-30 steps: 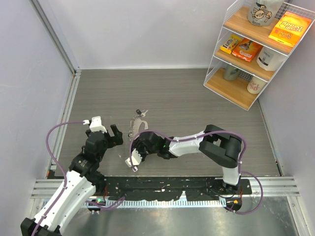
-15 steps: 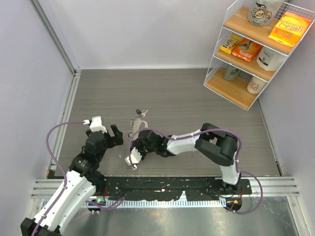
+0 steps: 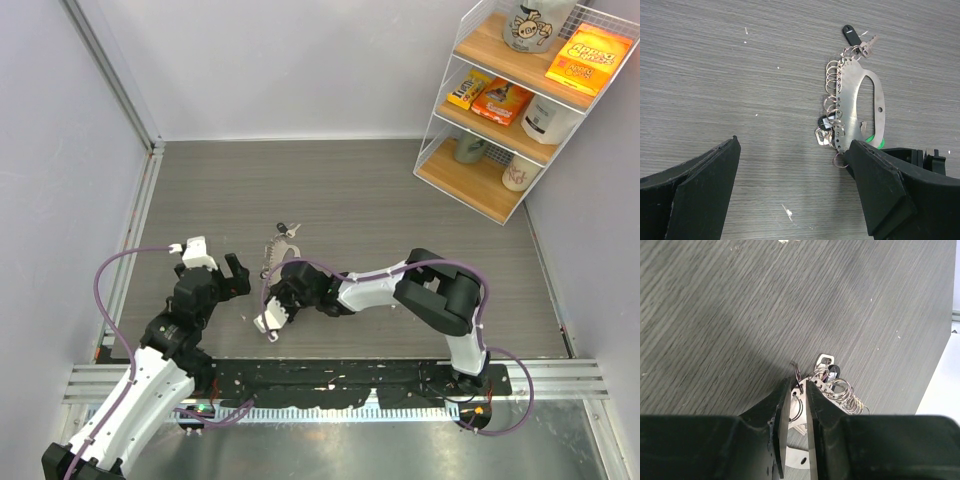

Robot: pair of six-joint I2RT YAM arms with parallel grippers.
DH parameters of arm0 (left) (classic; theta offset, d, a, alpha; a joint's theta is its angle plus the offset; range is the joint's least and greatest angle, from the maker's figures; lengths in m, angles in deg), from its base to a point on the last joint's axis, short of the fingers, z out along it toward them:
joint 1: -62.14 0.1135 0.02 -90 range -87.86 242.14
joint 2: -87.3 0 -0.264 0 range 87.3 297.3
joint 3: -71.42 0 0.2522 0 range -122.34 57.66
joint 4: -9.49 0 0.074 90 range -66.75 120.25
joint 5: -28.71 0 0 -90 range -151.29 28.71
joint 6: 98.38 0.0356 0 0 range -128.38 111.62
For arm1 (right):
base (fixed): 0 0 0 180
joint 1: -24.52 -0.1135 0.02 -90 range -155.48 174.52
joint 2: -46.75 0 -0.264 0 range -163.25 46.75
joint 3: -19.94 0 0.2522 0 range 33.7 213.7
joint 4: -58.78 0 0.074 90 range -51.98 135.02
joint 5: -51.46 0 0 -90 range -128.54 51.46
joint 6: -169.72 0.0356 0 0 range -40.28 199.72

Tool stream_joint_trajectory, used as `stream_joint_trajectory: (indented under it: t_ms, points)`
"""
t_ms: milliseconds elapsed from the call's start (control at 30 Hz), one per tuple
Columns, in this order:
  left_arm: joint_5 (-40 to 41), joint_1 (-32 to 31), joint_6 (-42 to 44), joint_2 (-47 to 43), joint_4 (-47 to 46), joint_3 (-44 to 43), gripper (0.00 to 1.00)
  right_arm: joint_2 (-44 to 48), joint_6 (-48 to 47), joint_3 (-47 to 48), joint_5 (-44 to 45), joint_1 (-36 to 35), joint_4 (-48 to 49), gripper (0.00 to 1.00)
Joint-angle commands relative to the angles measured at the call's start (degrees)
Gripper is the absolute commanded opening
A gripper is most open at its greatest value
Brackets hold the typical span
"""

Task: Put the keys on the keyring

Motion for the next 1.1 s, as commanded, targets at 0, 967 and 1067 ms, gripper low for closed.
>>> stream_joint_trajectory:
  t_ms: [0, 967, 1067]
  points:
    - [-0.1, 0.3, -0.6, -0.2, -2.7, 0.0, 0.99, -0.7, -1.3, 2.2, -1.3, 0.4, 0.0, 0.24]
    - [-2.6, 0.3, -0.3, -2.1, -4.0, 0.7, 0.98, 8.1, 9.4, -0.1, -2.5, 0.7, 1.7, 0.06]
    - [-4.6, 0.3, -0.2, -3.5, -5.3, 1.4, 0.97, 11.5, 13.4, -1.3, -2.4, 0.7, 3.1, 0.05]
